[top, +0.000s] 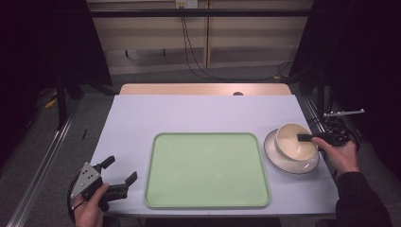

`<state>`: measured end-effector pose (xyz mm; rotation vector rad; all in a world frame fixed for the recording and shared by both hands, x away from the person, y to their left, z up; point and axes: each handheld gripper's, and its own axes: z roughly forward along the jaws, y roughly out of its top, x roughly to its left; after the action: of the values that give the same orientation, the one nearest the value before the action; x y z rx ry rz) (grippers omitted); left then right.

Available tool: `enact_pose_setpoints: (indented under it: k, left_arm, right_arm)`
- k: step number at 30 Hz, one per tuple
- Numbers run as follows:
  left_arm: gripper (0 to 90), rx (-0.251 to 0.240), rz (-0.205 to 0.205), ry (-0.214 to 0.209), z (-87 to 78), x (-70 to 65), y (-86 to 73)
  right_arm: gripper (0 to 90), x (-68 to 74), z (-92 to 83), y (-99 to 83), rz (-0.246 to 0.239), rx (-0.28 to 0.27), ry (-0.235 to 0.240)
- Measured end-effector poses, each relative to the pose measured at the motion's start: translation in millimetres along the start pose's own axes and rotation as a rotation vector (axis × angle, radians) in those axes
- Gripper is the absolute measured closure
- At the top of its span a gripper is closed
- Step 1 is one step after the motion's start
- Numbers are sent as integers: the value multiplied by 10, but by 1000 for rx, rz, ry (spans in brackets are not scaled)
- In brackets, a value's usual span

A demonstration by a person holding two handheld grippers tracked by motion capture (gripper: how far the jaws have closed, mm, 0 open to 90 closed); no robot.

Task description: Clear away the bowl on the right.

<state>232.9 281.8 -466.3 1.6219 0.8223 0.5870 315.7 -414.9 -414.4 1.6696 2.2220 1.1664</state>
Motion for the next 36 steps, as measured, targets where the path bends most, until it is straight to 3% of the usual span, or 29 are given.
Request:
enact_pose_setpoints:
  k: [11, 21, 36]
  left_arm:
    - [0, 0, 0, 0, 1, 0, 0]
    - [0, -4, -6, 0, 5, -2, -1]
    - [0, 0, 3, 9, 0, 1, 0]
  right_arm:
    - [836, 106, -67, 71, -3, -53, 37]
    - [836, 169, -64, 110, -4, -67, 43]
    - [835, 337, 12, 240, -46, -68, 69]
